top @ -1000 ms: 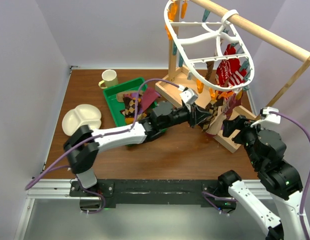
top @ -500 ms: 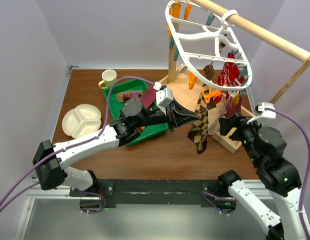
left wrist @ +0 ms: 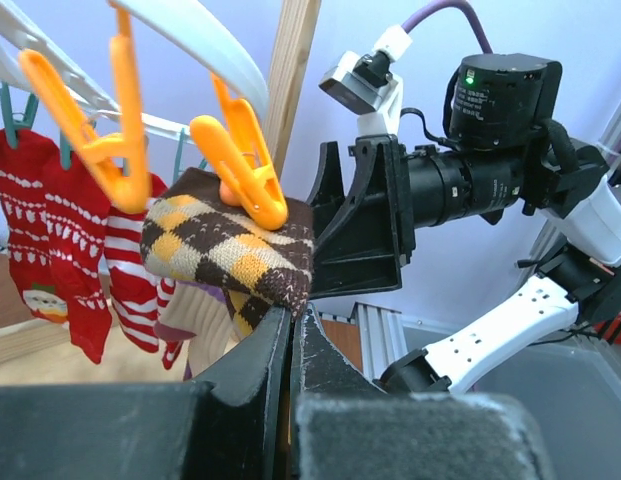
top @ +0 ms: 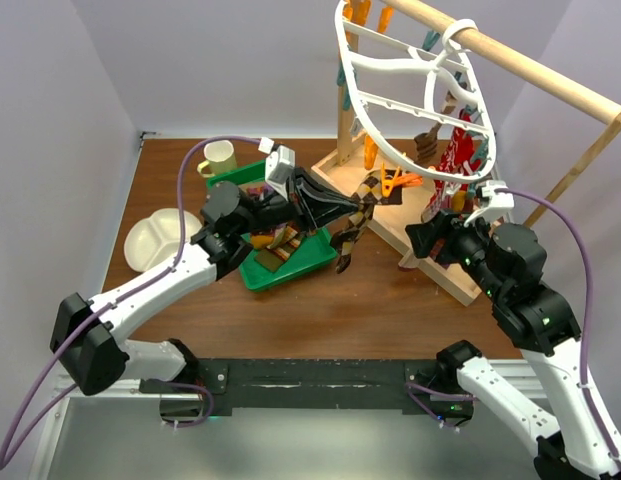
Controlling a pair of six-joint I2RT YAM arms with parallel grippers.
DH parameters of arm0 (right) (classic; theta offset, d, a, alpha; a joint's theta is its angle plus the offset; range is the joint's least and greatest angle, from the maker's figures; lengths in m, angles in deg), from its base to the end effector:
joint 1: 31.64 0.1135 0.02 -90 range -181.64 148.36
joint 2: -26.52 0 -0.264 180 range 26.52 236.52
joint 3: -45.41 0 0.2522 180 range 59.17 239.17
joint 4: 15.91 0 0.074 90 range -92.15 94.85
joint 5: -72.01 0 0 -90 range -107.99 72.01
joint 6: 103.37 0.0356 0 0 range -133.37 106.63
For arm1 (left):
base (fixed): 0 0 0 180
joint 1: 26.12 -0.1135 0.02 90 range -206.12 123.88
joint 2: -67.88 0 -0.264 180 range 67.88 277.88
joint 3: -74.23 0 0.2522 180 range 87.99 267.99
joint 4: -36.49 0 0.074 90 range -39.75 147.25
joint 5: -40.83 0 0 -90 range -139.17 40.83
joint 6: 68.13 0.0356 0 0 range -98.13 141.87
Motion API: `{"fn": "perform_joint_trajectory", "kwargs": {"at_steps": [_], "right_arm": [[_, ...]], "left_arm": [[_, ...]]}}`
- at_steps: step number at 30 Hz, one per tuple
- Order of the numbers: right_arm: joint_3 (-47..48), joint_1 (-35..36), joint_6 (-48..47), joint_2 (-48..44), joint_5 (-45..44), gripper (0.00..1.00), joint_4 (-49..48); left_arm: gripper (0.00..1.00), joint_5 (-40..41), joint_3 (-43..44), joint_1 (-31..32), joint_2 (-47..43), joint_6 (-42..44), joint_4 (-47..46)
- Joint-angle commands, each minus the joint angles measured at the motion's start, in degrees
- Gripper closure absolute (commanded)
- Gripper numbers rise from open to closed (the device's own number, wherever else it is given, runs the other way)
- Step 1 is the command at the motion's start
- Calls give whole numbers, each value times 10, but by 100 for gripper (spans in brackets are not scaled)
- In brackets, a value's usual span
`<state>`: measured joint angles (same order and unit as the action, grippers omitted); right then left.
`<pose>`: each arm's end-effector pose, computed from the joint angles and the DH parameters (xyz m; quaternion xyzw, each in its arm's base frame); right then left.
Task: Remove the socks clipped to the hanger
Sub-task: Remove the sock from the hanger.
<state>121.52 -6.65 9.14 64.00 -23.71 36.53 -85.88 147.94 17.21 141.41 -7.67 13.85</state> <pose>0.1046 0.0448 0.4055 0.0138 0.7865 0.2122 0.5798 0.1977 -0.2158 0.4072 0.3235 0.4898 -0.6097 0.5326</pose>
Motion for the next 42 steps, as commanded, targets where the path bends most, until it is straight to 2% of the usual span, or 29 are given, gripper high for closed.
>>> {"fn": "perform_joint_trajectory", "kwargs": {"at_steps": [1, 5, 11, 20, 29, 42], "right_arm": [[1, -1, 12, -3, 20, 28, -42], [-9, -2, 46, -19, 4, 28, -54], [-63, -2, 125, -89, -35, 26, -100], [-114, -1, 197, -123, -44, 27, -205], [-116, -2, 212, -116, -66, 27, -265], [-94, -2, 206, -54, -75, 29, -284]], "left_arm": [[100, -42, -11, -24, 28, -81, -82], [100, -47, -32, -24, 53, -106, -112], [100, -32, -59, -17, 62, -105, -109], [100, -7, -56, 32, 93, -75, -79], [100, 8, -34, 64, 120, -62, -63], [100, 36, -7, 99, 134, -29, -17]]}}
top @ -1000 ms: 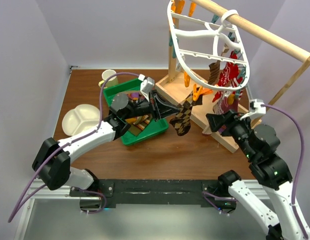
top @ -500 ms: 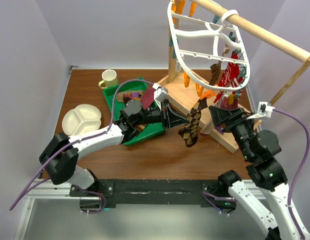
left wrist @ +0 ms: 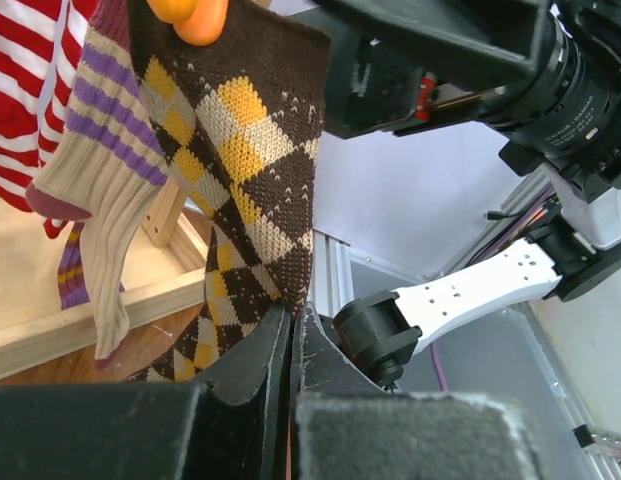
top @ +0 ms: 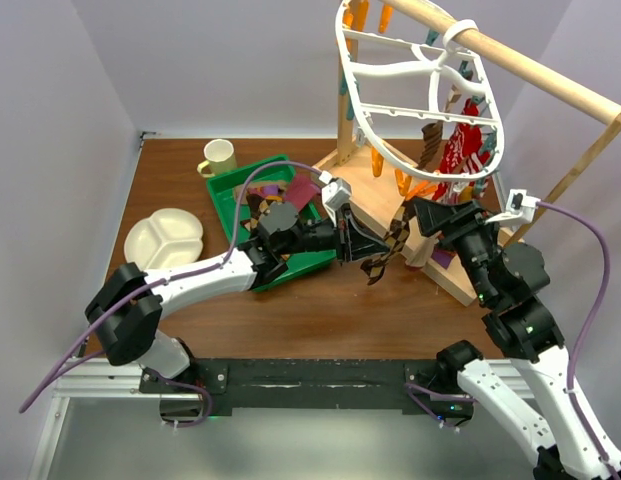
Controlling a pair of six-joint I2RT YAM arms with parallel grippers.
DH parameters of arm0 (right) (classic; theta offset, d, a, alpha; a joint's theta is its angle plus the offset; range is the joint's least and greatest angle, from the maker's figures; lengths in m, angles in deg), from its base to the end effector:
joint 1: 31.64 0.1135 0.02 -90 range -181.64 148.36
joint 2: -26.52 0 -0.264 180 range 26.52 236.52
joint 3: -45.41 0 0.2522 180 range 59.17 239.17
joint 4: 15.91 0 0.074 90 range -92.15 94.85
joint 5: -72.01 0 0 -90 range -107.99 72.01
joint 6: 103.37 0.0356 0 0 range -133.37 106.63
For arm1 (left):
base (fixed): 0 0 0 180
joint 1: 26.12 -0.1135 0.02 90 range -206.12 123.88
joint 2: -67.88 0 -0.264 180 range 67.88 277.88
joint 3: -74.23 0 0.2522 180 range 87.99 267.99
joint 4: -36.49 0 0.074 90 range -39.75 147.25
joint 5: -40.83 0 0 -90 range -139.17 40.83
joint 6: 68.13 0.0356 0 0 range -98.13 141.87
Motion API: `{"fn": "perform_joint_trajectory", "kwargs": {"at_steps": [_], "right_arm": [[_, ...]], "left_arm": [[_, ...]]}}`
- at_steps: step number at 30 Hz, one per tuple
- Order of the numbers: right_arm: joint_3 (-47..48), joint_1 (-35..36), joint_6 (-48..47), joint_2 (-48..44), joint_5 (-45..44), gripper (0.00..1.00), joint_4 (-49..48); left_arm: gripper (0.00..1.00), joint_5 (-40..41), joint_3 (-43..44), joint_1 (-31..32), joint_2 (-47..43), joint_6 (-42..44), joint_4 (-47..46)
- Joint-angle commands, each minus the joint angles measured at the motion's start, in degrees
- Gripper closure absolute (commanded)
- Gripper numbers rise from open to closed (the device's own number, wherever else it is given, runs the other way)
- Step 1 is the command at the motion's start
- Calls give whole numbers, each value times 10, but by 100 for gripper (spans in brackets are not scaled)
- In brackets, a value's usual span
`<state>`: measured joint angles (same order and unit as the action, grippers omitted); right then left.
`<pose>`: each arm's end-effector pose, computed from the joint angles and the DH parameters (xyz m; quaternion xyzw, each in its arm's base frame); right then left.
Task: Remove the socks clipped to the hanger
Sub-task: Remove the sock from the hanger.
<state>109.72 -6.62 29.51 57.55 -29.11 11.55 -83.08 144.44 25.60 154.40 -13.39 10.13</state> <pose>0.1053 0.0416 0.3990 0.1746 0.6479 0.3586 0.6490 0.2000 -0.2855 0.3243 0.3091 0.5762 -0.6404 0.4029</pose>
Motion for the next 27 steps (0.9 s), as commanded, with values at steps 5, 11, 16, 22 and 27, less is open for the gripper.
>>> {"fn": "perform_joint_trajectory", "kwargs": {"at_steps": [5, 11, 16, 22, 27], "right_arm": [[33, -1, -3, 19, -38, 30, -28], [46, -1, -11, 24, -61, 30, -20], [65, -2, -18, 44, -73, 31, -7], [80, -1, -25, 64, -77, 33, 0], [92, -1, -30, 74, -80, 35, 7]], "left_arm": [[100, 15, 37, 22, 9, 38, 34], [100, 24, 53, 33, 18, 51, 55], [100, 24, 59, 36, 22, 50, 53], [100, 24, 63, 38, 30, 50, 55], [100, 26, 65, 39, 31, 50, 57]]}}
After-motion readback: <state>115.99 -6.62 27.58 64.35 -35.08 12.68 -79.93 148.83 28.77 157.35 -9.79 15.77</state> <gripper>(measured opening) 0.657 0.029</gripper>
